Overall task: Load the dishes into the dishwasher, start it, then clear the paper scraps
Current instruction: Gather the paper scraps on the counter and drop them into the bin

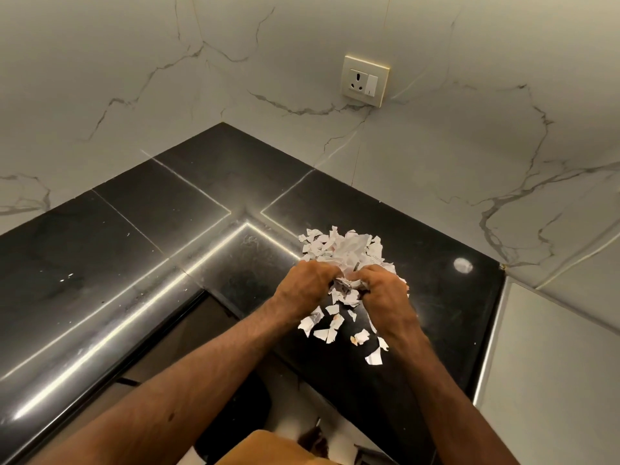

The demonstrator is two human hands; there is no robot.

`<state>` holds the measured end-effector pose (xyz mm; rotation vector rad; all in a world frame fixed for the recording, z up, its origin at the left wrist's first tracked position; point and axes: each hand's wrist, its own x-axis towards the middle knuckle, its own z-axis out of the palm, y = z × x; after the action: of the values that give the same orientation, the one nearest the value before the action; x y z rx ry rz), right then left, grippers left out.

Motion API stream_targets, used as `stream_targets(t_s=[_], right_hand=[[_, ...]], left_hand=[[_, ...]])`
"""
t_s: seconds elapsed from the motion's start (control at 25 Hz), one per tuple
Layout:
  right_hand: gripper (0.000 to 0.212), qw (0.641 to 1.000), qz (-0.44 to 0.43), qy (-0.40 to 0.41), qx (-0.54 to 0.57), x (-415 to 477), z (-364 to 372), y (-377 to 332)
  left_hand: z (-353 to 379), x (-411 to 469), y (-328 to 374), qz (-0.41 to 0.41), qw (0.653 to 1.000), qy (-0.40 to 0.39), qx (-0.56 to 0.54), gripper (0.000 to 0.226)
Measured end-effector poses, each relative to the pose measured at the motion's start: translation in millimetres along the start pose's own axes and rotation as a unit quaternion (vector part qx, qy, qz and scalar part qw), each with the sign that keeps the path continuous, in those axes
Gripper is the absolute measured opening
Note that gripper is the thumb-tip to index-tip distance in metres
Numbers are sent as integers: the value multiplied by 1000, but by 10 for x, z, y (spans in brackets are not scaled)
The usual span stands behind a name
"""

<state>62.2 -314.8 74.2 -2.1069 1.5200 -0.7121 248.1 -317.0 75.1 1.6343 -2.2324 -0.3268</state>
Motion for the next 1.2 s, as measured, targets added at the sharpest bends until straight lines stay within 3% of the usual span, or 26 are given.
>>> stream_targets(t_s=[0.28, 0.6, 0.88, 1.04, 1.2], right_hand=[[32, 999, -53, -5, -13, -91, 273, -283], [29, 992, -100, -70, 10, -402, 926, -1116], [41, 981, -108, -161, -1, -811, 1822, -1882], [39, 972, -112, -206, -9, -924, 2254, -2128], [29, 963, -97, -249, -42, -970, 2721, -2038]], left_hand=[[-172, -473, -205, 1, 1000, 27, 1, 9], [-433, -1509, -806, -71, 996, 38, 30, 29], [-519, -2751, -1407, -191, 981, 36, 19, 30], [-420, -3169, -1704, -263, 964, 43, -19, 42], [-44, -3407, -1985, -326, 939, 52, -100, 21]])
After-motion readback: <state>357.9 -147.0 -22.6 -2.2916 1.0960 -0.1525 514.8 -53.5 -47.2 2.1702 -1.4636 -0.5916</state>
